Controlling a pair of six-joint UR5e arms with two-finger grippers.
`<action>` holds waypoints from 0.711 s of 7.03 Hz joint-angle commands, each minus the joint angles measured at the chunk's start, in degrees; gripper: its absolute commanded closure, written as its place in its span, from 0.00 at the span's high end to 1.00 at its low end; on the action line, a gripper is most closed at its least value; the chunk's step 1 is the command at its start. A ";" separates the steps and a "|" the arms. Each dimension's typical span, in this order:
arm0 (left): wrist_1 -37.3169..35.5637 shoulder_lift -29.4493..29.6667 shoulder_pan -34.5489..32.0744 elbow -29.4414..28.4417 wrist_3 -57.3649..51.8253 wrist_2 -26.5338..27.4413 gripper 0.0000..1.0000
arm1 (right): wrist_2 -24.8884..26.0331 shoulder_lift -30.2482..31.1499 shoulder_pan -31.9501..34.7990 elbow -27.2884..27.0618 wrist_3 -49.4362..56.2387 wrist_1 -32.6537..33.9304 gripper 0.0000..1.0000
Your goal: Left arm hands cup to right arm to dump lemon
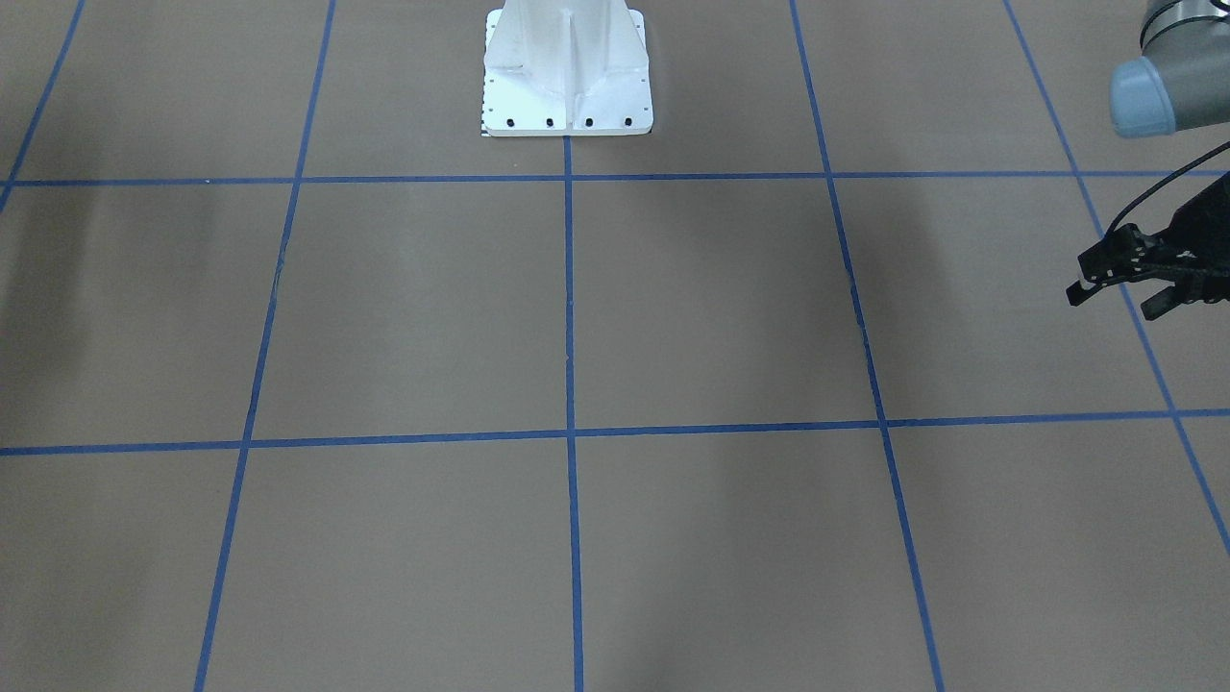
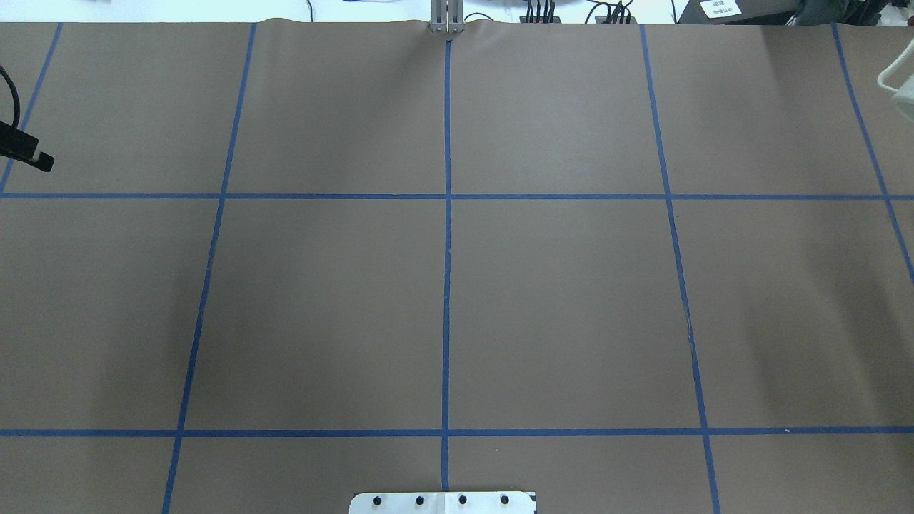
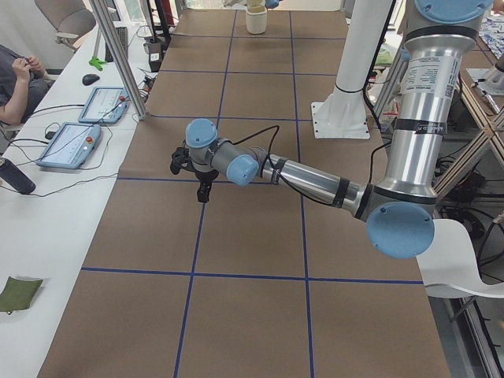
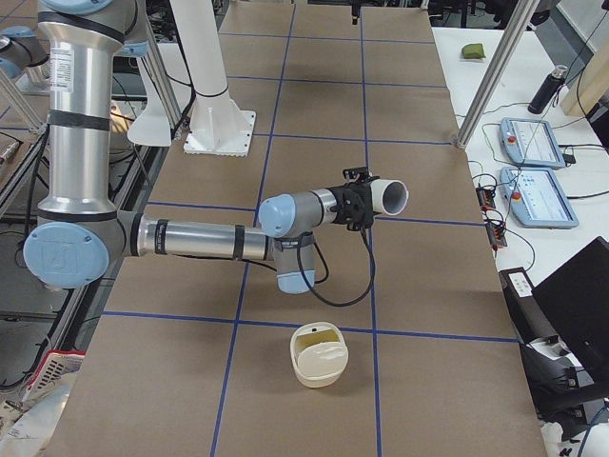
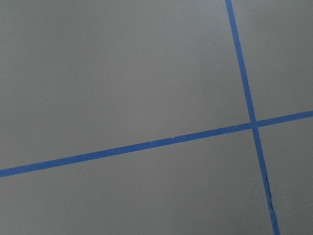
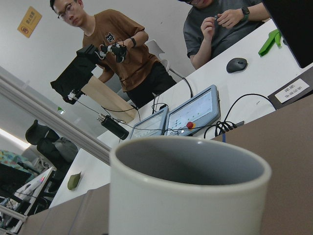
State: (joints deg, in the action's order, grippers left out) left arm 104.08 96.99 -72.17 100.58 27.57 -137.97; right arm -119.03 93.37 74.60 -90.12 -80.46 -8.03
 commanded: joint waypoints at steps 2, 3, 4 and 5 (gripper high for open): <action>0.17 4.05 5.50 4.53 7.14 -0.98 1.00 | 0.12 -7.38 -10.23 0.56 27.21 12.21 0.38; 0.16 7.13 8.33 3.84 11.50 -2.11 1.00 | 0.21 -11.50 -12.88 0.65 31.46 18.60 0.38; 0.51 9.95 10.71 4.18 22.24 -1.17 1.00 | 0.38 -15.02 -15.43 0.82 37.24 24.06 0.42; 0.51 13.46 12.82 3.83 29.22 -0.55 1.00 | 4.91 -18.19 -18.15 0.83 43.13 29.08 0.39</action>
State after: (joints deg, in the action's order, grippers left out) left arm 104.49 106.38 -62.21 104.60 47.48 -139.15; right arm -117.71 79.32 59.82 -89.37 -44.55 14.55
